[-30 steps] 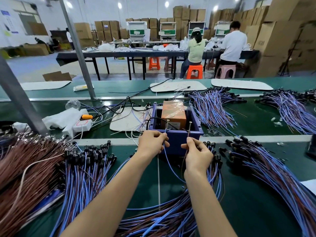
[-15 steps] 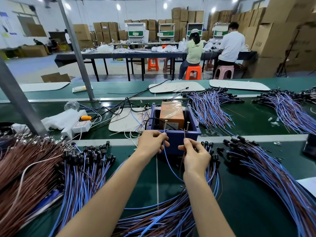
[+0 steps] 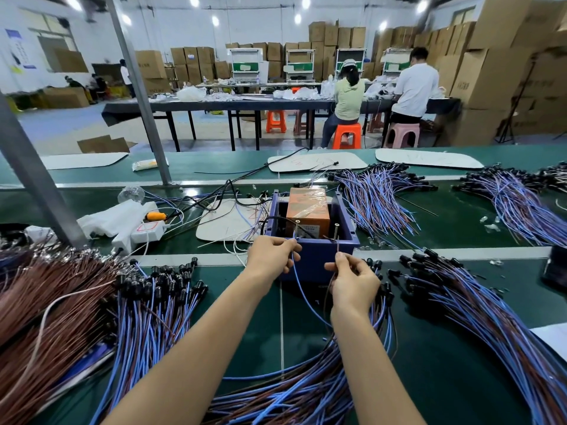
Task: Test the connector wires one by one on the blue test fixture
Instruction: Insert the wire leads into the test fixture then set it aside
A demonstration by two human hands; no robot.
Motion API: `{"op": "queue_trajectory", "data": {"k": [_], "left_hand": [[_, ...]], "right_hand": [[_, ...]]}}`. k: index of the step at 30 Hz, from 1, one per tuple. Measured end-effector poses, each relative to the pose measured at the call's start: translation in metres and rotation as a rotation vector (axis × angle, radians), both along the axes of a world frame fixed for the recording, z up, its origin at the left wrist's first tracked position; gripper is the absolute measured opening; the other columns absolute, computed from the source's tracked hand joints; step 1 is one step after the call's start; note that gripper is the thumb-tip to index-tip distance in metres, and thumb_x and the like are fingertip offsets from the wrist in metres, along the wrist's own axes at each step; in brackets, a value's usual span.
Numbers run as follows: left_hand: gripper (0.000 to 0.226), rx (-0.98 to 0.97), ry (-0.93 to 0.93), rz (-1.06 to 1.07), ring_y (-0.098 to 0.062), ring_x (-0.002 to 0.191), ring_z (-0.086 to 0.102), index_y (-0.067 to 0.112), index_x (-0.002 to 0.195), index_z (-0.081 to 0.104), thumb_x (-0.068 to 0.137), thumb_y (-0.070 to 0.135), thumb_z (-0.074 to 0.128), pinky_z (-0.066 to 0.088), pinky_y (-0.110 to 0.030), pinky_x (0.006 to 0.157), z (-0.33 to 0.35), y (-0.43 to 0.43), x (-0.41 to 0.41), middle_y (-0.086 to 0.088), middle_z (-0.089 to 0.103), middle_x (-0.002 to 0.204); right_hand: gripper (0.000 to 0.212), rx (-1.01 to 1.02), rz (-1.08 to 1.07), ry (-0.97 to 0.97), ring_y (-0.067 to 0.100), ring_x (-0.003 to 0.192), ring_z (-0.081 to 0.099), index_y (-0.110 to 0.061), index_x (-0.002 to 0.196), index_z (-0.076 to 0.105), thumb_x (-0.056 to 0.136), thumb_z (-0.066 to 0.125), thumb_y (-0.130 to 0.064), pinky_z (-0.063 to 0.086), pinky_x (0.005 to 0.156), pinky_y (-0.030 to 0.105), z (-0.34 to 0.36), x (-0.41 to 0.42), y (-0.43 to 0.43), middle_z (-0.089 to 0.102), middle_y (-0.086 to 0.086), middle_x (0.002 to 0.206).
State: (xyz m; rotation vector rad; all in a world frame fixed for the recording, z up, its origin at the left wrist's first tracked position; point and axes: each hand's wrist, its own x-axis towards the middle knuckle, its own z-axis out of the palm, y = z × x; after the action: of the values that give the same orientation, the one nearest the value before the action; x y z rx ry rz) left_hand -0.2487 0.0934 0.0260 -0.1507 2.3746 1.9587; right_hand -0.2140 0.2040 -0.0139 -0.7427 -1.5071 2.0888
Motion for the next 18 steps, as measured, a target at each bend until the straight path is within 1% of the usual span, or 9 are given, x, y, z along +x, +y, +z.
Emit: {"op": "queue_trajectory", "data": {"k": [4, 8, 13, 18], "left_hand": [[0.025, -0.027, 0.015, -0.021, -0.003, 0.038, 0.044, 0.008, 0.075, 0.069, 0.094, 0.015, 0.055, 0.038, -0.013, 0.040, 0.0009, -0.0004, -0.0009, -0.001, 0.061, 0.060], [0.024, -0.024, 0.014, -0.022, -0.003, 0.037, 0.043, 0.007, 0.075, 0.069, 0.094, 0.015, 0.056, 0.038, -0.013, 0.040, 0.0032, 0.0005, -0.0034, -0.001, 0.060, 0.059], [0.025, -0.026, 0.012, -0.021, -0.002, 0.036, 0.044, 0.009, 0.073, 0.069, 0.094, 0.015, 0.056, 0.038, -0.014, 0.040, 0.0043, 0.0012, -0.0068, -0.001, 0.061, 0.058], [0.024, -0.053, 0.014, -0.026, -0.003, 0.039, 0.045, 0.009, 0.075, 0.069, 0.094, 0.016, 0.056, 0.040, -0.015, 0.043, 0.0056, 0.0009, -0.0095, -0.001, 0.062, 0.060]], "right_hand": [[0.010, 0.003, 0.024, -0.015, 0.012, 0.052, 0.046, -0.011, 0.085, 0.066, 0.092, 0.062, -0.016, 0.038, 0.057, 0.027, -0.0028, -0.0020, -0.0007, 0.068, 0.002, 0.065], [0.010, 0.034, 0.031, -0.031, 0.013, 0.058, 0.053, -0.012, 0.085, 0.067, 0.092, 0.063, -0.018, 0.040, 0.056, 0.026, -0.0038, -0.0033, -0.0006, 0.069, 0.000, 0.065], [0.015, 0.043, 0.035, -0.022, 0.011, 0.051, 0.047, -0.015, 0.078, 0.065, 0.092, 0.063, -0.017, 0.037, 0.053, 0.025, -0.0017, -0.0056, 0.0006, 0.067, -0.001, 0.061], [0.016, 0.058, 0.042, -0.032, 0.013, 0.052, 0.044, -0.017, 0.077, 0.065, 0.092, 0.063, -0.017, 0.037, 0.054, 0.028, -0.0004, -0.0070, 0.0028, 0.068, 0.000, 0.062]]}}
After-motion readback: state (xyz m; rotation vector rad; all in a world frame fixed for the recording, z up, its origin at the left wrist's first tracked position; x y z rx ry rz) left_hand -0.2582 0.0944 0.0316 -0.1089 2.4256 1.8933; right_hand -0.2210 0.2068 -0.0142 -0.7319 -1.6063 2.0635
